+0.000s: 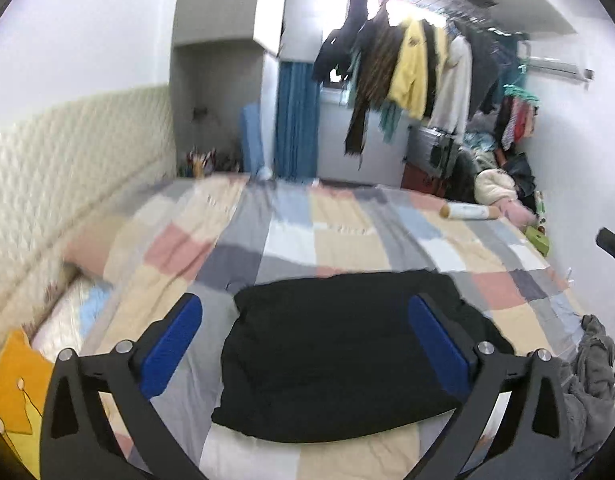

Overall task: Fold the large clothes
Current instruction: 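Release the jacket and raise both grippers away from it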

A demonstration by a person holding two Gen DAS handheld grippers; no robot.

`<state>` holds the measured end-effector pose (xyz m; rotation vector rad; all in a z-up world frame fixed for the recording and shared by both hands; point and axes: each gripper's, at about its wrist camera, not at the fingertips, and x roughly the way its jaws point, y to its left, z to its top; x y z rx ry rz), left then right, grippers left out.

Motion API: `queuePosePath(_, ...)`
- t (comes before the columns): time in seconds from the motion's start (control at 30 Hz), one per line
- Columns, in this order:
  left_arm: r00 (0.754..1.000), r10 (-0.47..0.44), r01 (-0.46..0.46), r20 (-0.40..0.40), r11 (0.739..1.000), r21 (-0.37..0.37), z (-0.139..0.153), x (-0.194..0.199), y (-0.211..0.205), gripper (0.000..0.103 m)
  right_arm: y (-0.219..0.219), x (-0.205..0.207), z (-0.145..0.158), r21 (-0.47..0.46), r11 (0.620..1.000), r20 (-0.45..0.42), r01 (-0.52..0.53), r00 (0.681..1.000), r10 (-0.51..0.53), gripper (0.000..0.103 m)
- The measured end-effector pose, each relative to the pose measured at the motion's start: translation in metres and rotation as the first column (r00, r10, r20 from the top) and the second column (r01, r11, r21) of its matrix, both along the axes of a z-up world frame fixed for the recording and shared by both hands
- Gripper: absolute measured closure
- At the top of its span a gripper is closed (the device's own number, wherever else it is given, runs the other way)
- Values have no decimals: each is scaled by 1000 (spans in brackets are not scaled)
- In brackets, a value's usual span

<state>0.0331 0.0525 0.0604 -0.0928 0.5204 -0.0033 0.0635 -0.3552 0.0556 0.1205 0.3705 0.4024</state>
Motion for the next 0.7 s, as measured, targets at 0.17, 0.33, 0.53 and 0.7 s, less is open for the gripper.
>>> queuePosePath(0.17, 997, -23, 22, 71, 1000, 12, 20, -26, -18, 0, 18, -33, 13, 9, 1000, 82, -26, 996, 25, 7)
queuePosePath(0.33, 992, -35, 32, 122, 999, 31, 28, -51, -37, 0, 31, -62, 13, 19, 999, 142, -51, 989, 48, 0)
queuePosePath(0.53, 989, -63, 61, 136, 998, 22, 25, -75, -53, 0, 41, -86, 0, 33, 999, 159, -30, 987, 24, 0)
queuePosePath(0.7, 990, -66, 65, 127, 998, 12, 13, -81, -59, 0, 51, -101, -13, 13, 1000, 160, -4, 987, 2, 0)
